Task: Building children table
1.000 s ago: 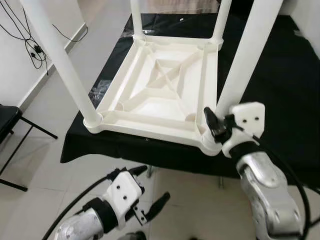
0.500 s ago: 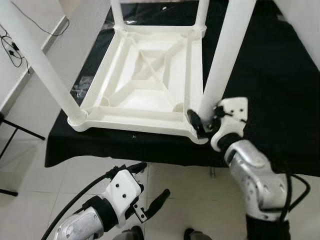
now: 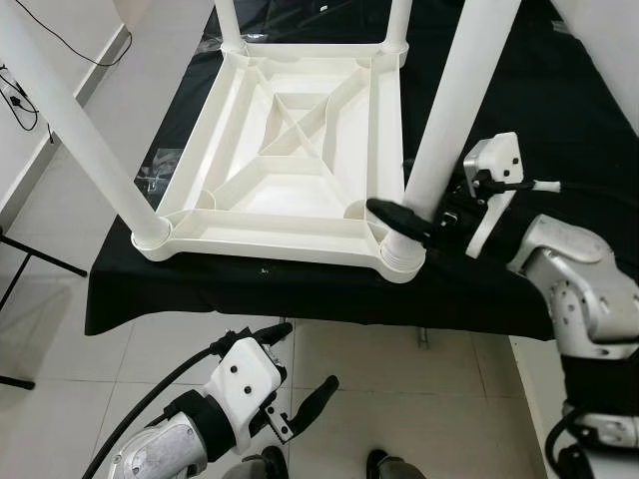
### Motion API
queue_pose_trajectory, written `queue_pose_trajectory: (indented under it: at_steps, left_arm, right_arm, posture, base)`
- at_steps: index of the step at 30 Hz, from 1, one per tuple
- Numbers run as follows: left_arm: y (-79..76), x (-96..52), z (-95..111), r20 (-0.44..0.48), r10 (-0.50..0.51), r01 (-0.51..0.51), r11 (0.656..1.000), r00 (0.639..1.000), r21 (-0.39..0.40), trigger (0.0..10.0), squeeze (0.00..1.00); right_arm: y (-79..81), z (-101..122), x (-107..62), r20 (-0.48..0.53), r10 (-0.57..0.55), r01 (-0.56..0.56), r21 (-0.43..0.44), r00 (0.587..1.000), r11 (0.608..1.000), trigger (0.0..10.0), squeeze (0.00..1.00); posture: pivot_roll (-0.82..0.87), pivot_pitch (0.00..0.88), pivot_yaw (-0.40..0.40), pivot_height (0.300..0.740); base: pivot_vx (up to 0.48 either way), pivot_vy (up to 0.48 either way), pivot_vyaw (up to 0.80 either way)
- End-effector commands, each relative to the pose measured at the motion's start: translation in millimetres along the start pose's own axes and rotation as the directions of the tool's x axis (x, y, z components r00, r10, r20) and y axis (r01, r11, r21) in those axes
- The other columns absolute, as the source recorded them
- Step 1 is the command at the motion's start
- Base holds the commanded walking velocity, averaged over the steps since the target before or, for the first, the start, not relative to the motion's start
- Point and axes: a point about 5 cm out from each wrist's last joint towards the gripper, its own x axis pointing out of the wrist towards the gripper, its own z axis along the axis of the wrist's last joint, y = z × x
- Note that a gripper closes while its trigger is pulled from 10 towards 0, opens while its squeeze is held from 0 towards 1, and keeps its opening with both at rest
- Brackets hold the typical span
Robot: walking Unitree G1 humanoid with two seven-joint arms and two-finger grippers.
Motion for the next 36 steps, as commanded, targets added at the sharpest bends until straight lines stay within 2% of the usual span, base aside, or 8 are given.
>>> queue_pose_trajectory:
  at_steps: [1,2,4,21,22,23,27,36]
  left_arm:
    - [-4.4,-1.7,-3,-0.015,-0.014,0.014,1.000,1.000,-0.012,10.0,0.00]
    - [-4.4,-1.7,-3,-0.015,-0.014,0.014,1.000,1.000,-0.012,10.0,0.00]
    - [-4.6,-1.8,-3,-0.015,-0.015,0.015,1.000,1.000,-0.012,10.0,0.00]
    - [-5.9,-2.9,-3,-0.016,-0.018,0.018,1.000,1.000,-0.014,10.0,0.00]
    - [-5.4,-4.2,-3,-0.018,-0.014,0.013,1.000,1.000,-0.015,10.0,0.00]
    - [-5.1,-5.3,-3,-0.019,-0.010,0.010,1.000,1.000,-0.015,10.0,0.00]
    - [-3.0,-3.9,-4,-0.021,-0.006,0.006,1.000,1.000,-0.015,10.0,0.00]
    - [-1.3,1.3,-6,-0.013,-0.025,0.025,1.000,1.000,-0.011,10.0,0.00]
  right_arm:
    - [2.0,-1,0.9,0.014,0.080,-0.080,0.014,0.997,0.997,6.7,0.00]
    - [2.0,-1,0.9,0.014,0.080,-0.080,0.014,0.997,0.997,6.7,0.00]
    - [-0.6,-1,1.2,0.016,0.145,-0.146,0.021,0.989,0.989,0.0,0.00]
    - [-3.3,-22,-7.9,-0.040,0.076,-0.074,0.053,0.996,0.996,0.0,0.00]
    - [3.4,-56,-12.7,-0.235,-0.376,0.384,-0.013,0.896,0.923,0.0,0.00]
    - [9.6,-73,-29.2,-0.317,-0.678,0.670,-0.151,0.663,0.726,0.0,0.00]
    - [42.4,-87,-29.5,-0.341,-0.812,0.800,-0.220,0.473,0.558,0.0,0.00]
    - [47.0,-76,8.6,-0.289,-0.745,0.759,-0.083,0.602,0.645,0.0,0.00]
  posture:
    - [0.02,0.282,0.021,0.740]
    - [0.02,0.282,0.021,0.740]
    - [0.03,0.282,0.023,0.740]
    - [0.02,0.285,0.004,0.740]
    - [0.02,0.294,-0.001,0.740]
    - [0.01,0.296,0.001,0.740]
    - [0.01,0.282,0.031,0.740]
    - [0.00,0.260,0.027,0.740]
  base:
    - [0.000,0.000,0.00]
    - [0.000,0.000,0.00]
    - [0.000,0.000,0.00]
    - [0.000,0.000,0.00]
    - [0.000,0.000,0.00]
    - [0.000,0.000,0.00]
    - [0.000,0.000,0.00]
    - [0.000,0.000,0.00]
